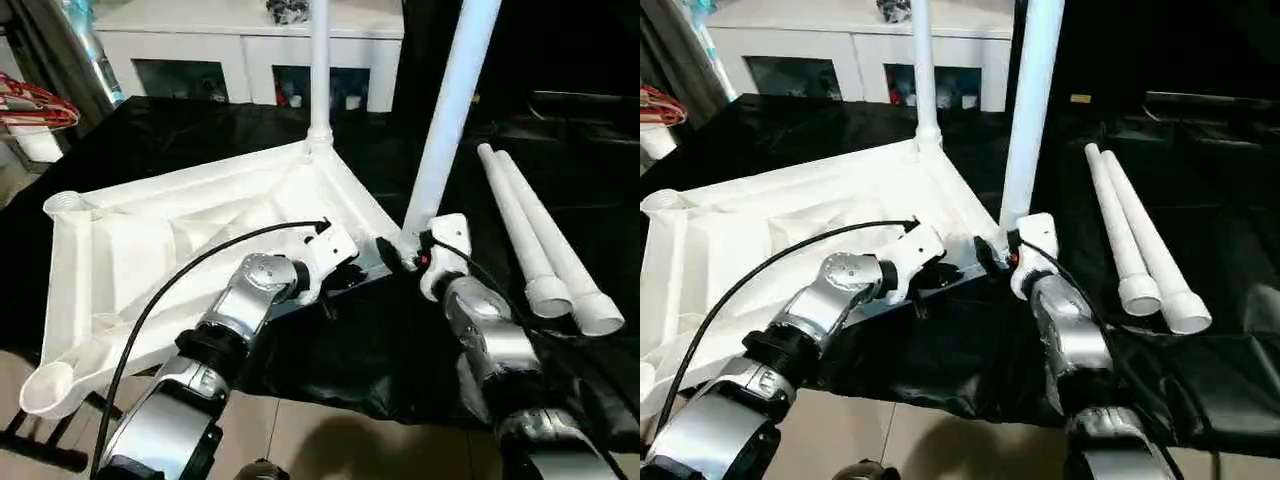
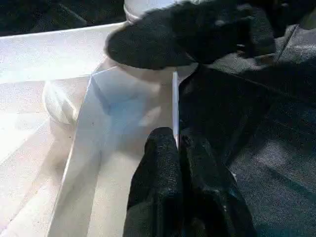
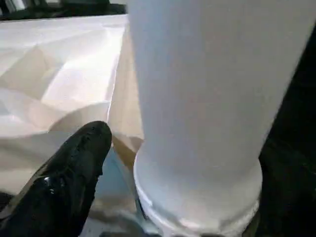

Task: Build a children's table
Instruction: Rotate leg to tighten, then rotate table base

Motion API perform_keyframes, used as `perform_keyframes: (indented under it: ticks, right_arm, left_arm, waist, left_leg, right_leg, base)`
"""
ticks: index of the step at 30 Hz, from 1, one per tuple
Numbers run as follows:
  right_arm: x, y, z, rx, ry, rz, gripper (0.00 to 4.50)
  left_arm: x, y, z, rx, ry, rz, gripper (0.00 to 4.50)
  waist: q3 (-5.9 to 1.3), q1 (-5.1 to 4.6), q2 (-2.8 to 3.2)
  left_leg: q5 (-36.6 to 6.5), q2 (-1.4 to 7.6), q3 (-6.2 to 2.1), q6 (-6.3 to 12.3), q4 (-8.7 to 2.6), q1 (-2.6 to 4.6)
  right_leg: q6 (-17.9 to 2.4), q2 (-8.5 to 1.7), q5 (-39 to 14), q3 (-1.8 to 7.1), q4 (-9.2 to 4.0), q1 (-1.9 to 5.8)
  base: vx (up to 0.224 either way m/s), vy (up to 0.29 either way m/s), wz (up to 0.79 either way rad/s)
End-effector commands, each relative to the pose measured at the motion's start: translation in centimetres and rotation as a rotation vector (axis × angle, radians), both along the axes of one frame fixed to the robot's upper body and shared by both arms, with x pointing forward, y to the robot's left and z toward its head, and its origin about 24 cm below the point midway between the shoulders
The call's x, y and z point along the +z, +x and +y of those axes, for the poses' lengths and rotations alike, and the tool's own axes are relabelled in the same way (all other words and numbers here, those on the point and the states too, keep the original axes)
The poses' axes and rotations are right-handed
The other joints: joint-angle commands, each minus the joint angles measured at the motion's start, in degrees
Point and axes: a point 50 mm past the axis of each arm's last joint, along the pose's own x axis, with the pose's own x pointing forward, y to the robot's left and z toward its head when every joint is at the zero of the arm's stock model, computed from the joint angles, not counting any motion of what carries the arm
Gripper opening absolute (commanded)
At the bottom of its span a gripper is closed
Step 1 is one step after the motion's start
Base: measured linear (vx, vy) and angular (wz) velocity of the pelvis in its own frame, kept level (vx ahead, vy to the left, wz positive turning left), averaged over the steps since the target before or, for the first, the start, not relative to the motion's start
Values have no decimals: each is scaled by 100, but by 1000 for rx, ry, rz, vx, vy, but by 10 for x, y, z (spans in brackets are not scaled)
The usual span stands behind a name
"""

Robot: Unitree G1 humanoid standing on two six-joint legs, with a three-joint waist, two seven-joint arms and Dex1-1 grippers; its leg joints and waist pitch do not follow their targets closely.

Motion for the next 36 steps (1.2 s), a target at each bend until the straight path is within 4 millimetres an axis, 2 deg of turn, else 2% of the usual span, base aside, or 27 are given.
perform_keyframes:
  ticks: [1, 2, 3, 5, 6, 7, 8, 11, 13, 14, 15, 17, 18, 19, 22, 23, 24, 25, 28, 29, 32, 33, 34, 36]
  right_arm:
    - [0, -8, 3, 64, -2, 2, 429]
    - [2, -11, -2, 67, -2, -9, 429]
    - [4, -15, -6, 70, -4, -20, 432]
    - [8, -21, -16, 71, -19, -44, 432]
    - [10, -25, -21, 75, -28, -55, 433]
    - [11, -27, -22, 84, -26, -58, 433]
    - [12, -30, -24, 96, -26, -63, 433]
    - [15, -39, -26, 137, -19, -64, 433]
    - [16, -50, -23, 224, -20, -44, 433]
    - [15, -55, -21, 270, -27, -26, 433]
    - [12, -62, -18, 321, -39, 6, 433]
    - [11, -64, -17, 329, -41, 16, 433]
    - [7, -65, -14, 318, -46, 37, 433]
    - [7, -65, -14, 318, -46, 37, 433]
    - [4, -65, -6, 327, -43, 58, 433]
    - [3, -65, 0, 345, -37, 65, 433]
    - [3, -66, 2, 352, -36, 69, 433]
    - [3, -66, 2, 352, -36, 69, 433]
    - [-1, -65, 14, 353, -35, 98, 433]
    - [-2, -63, 16, 342, -33, 112, 404]
    - [-5, -58, 19, 309, -30, 143, 385]
    - [-6, -56, 20, 302, -31, 144, 385]
    - [-6, -56, 20, 302, -31, 144, 371]
    - [-8, -52, 21, 285, -45, 149, 354]
  left_arm:
    - [8, 2, -8, 14, -39, -46, 0]
    - [9, 3, -8, 18, -47, -44, 0]
    - [9, 3, -7, 21, -52, -40, 28]
    - [8, 3, -6, 17, -48, -36, 28]
    - [8, 3, -5, 17, -47, -36, 44]
    - [7, 3, -5, 22, -44, -43, 59]
    - [8, 4, -4, 29, -39, -57, 64]
    - [9, 6, -1, 40, -43, -68, 76]
    - [16, 12, 7, 101, -53, -108, 76]
    - [21, 16, 15, 149, -54, -133, 76]
    - [31, 25, 32, 243, -60, -165, 76]
    - [34, 27, 38, 276, -63, -173, 76]
    - [45, 34, 62, 377, -54, -216, 76]
    - [45, 34, 62, 377, -54, -216, 76]
    - [60, 35, 98, 484, -19, -270, 76]
    - [65, 34, 116, 535, 3, -286, 76]
    - [66, 32, 121, 550, 10, -291, 76]
    - [66, 32, 121, 550, 10, -291, 76]
    - [67, 23, 160, 671, 134, -303, 76]
    - [65, 19, 169, 704, 164, -295, 82]
    - [58, 8, 197, 814, 285, -289, 43]
    - [55, 4, 207, 856, 321, -284, 43]
    - [55, 4, 207, 857, 322, -284, 38]
    - [52, -4, 228, 952, 397, -275, 10]
  waist:
    - [-357, -11, -83]
    - [-357, -2, -84]
    - [-367, 7, -79]
    - [-374, 20, -53]
    - [-372, 24, -80]
    - [-372, 25, -51]
    - [-368, 20, -74]
    - [-365, 32, -48]
    - [-348, 31, -25]
    - [-345, 35, -33]
    - [-351, 34, -25]
    - [-352, -22, -17]
    - [-348, -46, -14]
    - [-350, -48, -4]
    - [-351, -62, 31]
    - [-362, -66, 37]
    - [-363, -77, 56]
    - [-365, -71, 39]
    - [-359, -68, 44]
    - [-360, -72, 67]
    - [-338, -80, 59]
    - [-343, -80, 77]
    - [-341, -78, 82]
    - [-351, -62, 87]
  left_leg:
    - [-1543, 280, -106, 224, -400, 88]
    - [-1471, 277, -104, 263, -394, 80]
    - [-1379, 277, -106, 308, -382, 74]
    - [-1290, 278, -112, 379, -371, 67]
    - [-1264, 276, -105, 407, -365, 65]
    - [-1273, 272, -111, 418, -364, 61]
    - [-1296, 263, -104, 445, -357, 54]
    - [-1304, 275, -114, 466, -361, 57]
    - [-1406, 273, -118, 438, -368, 51]
    - [-1459, 278, -128, 429, -378, 49]
    - [-1462, 279, -136, 410, -377, 38]
    - [-1510, 268, -137, 366, -387, 37]
    - [-1547, 265, -137, 322, -382, 43]
    - [-1541, 264, -137, 301, -382, 50]
    - [-1503, 278, -142, 248, -391, 59]
    - [-1500, 290, -144, 216, -391, 76]
    - [-1457, 283, -139, 213, -388, 76]
    - [-1450, 285, -136, 209, -385, 86]
    - [-1436, 292, -135, 190, -401, 71]
    - [-1466, 286, -142, 156, -402, 79]
    - [-1667, 278, -137, 38, -429, 95]
    - [-1746, 286, -146, -23, -433, 101]
    - [-1767, 279, -150, -37, -435, 107]
    - [-1784, 279, -152, -84, -435, 117]
  right_leg:
    - [-942, -371, -1176, 251, -464, 263]
    - [-931, -367, -1111, 248, -463, 270]
    - [-935, -368, -996, 244, -455, 280]
    - [-947, -359, -844, 238, -443, 288]
    - [-961, -357, -786, 233, -451, 289]
    - [-975, -357, -781, 231, -448, 293]
    - [-971, -353, -833, 226, -463, 295]
    - [-950, -354, -944, 225, -477, 290]
    - [-928, -343, -1051, 221, -487, 295]
    - [-899, -352, -1101, 220, -494, 307]
    - [-888, -351, -1044, 215, -489, 313]
    - [-903, -337, -1080, 197, -486, 305]
    - [-922, -341, -1166, 195, -492, 295]
    - [-945, -338, -1170, 194, -483, 292]
    - [-994, -322, -1133, 200, -459, 265]
    - [-1024, -322, -1027, 203, -439, 261]
    - [-1055, -306, -871, 203, -431, 251]
    - [-1071, -305, -803, 204, -425, 249]
    - [-1087, -308, -706, 211, -392, 254]
    - [-1065, -313, -775, 212, -387, 247]
    - [-982, -305, -1068, 224, -430, 221]
    - [-974, -317, -1106, 228, -416, 214]
    - [-957, -315, -1138, 227, -423, 210]
    - [-930, -307, -1063, 231, -417, 206]
  base:
    - [0, 0, 0]
    - [0, 0, 0]
    - [0, 0, 0]
    - [0, 0, 0]
    - [0, 0, 0]
    - [0, 0, 0]
    - [0, 0, 0]
    - [0, 0, 0]
    - [0, 0, 0]
    - [0, 0, 0]
    - [0, 0, 0]
    - [0, 0, 0]
    - [0, 0, 0]
    - [0, 0, 0]
    - [0, 0, 0]
    - [0, 0, 0]
    - [0, 0, 0]
    - [0, 0, 0]
    - [0, 0, 0]
    - [0, 0, 0]
    - [0, 0, 0]
    - [0, 0, 0]
    - [0, 0, 0]
    - [0, 0, 0]
